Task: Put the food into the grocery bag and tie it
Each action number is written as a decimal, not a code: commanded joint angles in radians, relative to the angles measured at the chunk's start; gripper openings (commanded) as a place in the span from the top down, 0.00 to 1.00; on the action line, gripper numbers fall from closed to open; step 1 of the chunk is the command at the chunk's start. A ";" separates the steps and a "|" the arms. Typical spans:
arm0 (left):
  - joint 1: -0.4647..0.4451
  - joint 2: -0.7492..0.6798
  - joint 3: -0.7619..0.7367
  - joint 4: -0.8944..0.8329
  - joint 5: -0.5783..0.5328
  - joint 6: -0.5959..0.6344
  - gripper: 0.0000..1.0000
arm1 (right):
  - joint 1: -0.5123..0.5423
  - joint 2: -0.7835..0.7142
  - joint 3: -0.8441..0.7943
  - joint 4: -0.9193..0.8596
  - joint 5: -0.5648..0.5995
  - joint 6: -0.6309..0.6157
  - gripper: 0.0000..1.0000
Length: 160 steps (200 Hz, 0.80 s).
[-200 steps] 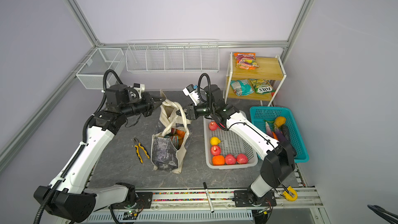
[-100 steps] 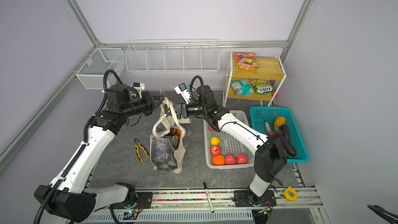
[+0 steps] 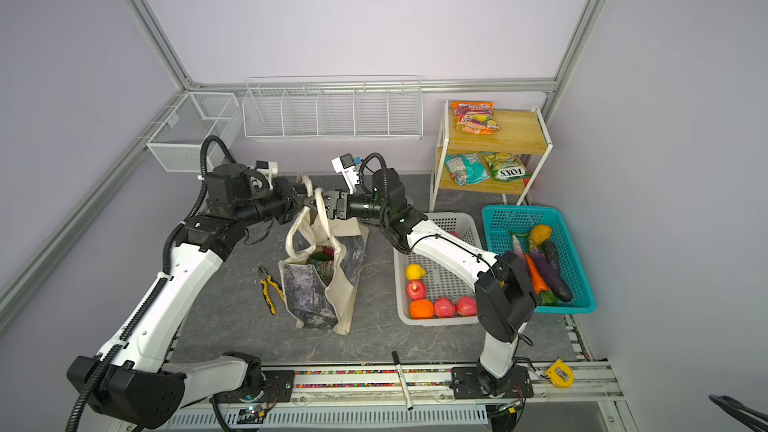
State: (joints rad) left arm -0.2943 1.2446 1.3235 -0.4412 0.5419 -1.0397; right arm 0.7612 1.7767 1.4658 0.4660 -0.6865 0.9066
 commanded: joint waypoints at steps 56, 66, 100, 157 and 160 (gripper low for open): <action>-0.027 0.013 0.016 -0.034 0.078 0.013 1.00 | 0.047 -0.001 -0.010 -0.012 0.017 -0.029 0.84; -0.023 0.015 0.025 -0.033 0.079 0.014 1.00 | 0.047 -0.011 -0.015 -0.053 0.006 -0.062 0.89; -0.008 0.019 0.062 -0.048 0.092 0.022 1.00 | 0.033 -0.060 -0.039 -0.247 0.012 -0.217 0.93; 0.048 -0.031 0.055 -0.110 0.108 0.045 1.00 | -0.044 -0.128 -0.011 -0.610 0.136 -0.507 0.93; 0.051 -0.033 0.054 -0.113 0.109 0.048 1.00 | -0.048 -0.130 -0.009 -0.619 0.144 -0.516 0.93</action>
State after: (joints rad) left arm -0.2764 1.2572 1.3552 -0.5129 0.6285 -1.0233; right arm 0.7578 1.6768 1.4506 0.0704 -0.6418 0.5529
